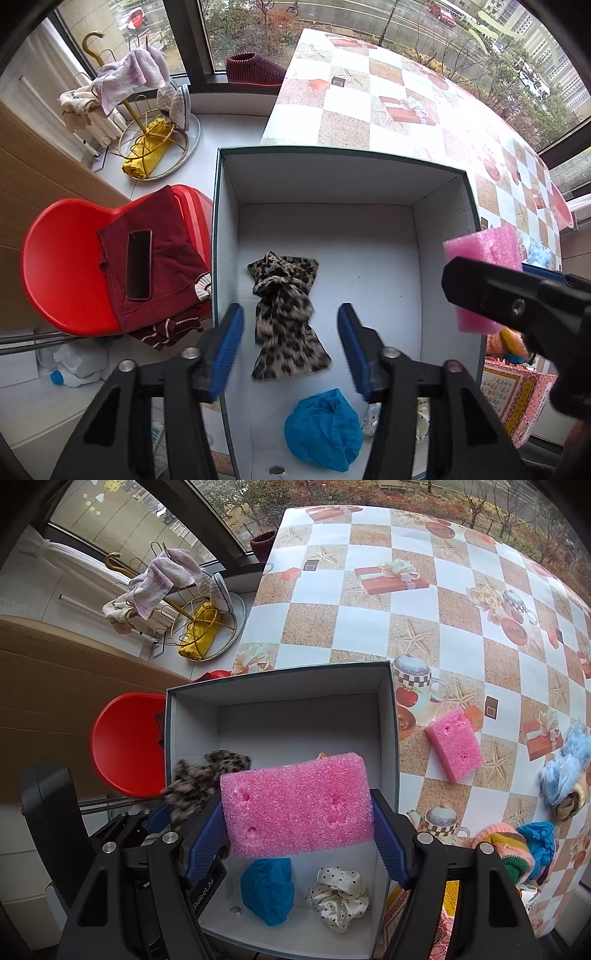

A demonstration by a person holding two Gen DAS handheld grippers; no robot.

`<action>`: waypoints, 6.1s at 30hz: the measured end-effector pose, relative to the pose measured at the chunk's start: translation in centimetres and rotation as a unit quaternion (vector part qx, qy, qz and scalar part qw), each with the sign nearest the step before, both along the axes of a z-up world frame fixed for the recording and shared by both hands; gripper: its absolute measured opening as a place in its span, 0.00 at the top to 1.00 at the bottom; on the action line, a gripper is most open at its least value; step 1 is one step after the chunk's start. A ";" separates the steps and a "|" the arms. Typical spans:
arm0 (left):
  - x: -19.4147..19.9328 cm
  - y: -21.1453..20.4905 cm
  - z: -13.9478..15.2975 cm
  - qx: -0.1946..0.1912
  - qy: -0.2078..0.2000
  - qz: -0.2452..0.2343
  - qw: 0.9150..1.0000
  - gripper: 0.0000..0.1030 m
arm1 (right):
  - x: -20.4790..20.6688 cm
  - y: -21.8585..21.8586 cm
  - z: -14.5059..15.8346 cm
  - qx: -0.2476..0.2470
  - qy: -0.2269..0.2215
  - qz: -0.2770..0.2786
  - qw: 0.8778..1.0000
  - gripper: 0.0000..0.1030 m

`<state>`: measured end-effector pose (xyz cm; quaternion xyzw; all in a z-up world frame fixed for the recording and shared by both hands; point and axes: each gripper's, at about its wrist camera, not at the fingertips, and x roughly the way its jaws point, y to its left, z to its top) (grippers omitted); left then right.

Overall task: Organize soft objects
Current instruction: 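Open the left tool dropping the leopard scrunchie while the right tool releases the pink sponge, then move both tools back toward the soft items on the table, then grasp the second pink sponge with the left tool while the right tool grasps the beige knit sock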

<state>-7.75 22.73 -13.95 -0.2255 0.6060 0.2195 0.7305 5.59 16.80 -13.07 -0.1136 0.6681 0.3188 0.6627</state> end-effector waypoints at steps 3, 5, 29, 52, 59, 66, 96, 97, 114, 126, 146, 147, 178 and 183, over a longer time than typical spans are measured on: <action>0.1 -0.2 0.4 -0.003 -0.006 -0.001 1.000 0.22 | -0.1 -0.1 0.1 -0.003 -0.006 0.004 1.000 0.22; 0.2 -0.3 0.6 -0.003 -0.007 0.000 1.000 0.19 | -0.1 -0.2 0.3 -0.004 -0.008 0.004 1.000 0.07; -0.4 -3.8 3.9 -0.020 -0.019 -0.034 0.999 0.00 | 0.8 -10.2 7.8 0.041 -0.050 -0.062 0.996 0.01; 2.8 -12.6 4.9 -0.011 0.005 -0.133 0.991 0.00 | -1.3 -39.8 -3.4 -0.125 0.001 -0.339 0.932 0.01; 5.5 -14.0 5.0 -0.007 0.013 -0.148 0.989 0.00 | 0.0 -42.6 -6.5 -0.176 0.000 -0.356 0.918 0.01; 10.1 -15.5 4.1 -0.015 0.028 -0.160 0.987 0.00 | 0.7 -43.1 -10.0 -0.172 0.052 -0.337 0.924 0.01; 22.6 -15.0 -10.2 -0.087 0.224 0.009 0.971 0.00 | 17.5 -36.5 -9.5 -0.048 0.011 -0.196 0.979 0.01; 22.7 -14.8 -10.5 -0.089 0.225 0.016 0.970 0.00 | 17.9 -36.2 -10.0 -0.046 0.015 -0.191 0.980 0.01; 24.5 -17.4 -12.0 -0.106 0.199 -0.025 0.974 0.82 | 19.2 -40.1 -10.7 0.008 0.091 -0.220 0.971 0.59; 25.0 -22.0 -5.3 -0.074 0.106 -0.143 0.981 0.88 | 14.4 -48.2 -9.5 -0.006 0.108 -0.294 0.950 0.59; 27.0 -23.3 -8.7 0.056 0.128 -0.246 0.959 0.23 | 9.3 -55.5 -8.3 0.016 0.133 -0.368 0.920 0.17; 27.1 -23.7 -9.1 0.058 0.132 -0.255 0.956 0.23 | 9.3 -55.3 -8.4 0.005 0.127 -0.357 0.925 0.17; 27.5 -27.0 -10.9 0.056 0.133 -0.318 0.937 0.20 | 7.4 -50.0 -14.4 -0.155 0.056 -0.249 0.954 0.00; 27.6 -26.7 -11.0 0.029 0.136 -0.304 0.943 0.24 | 8.2 -48.8 -14.9 -0.167 0.074 -0.245 0.952 0.00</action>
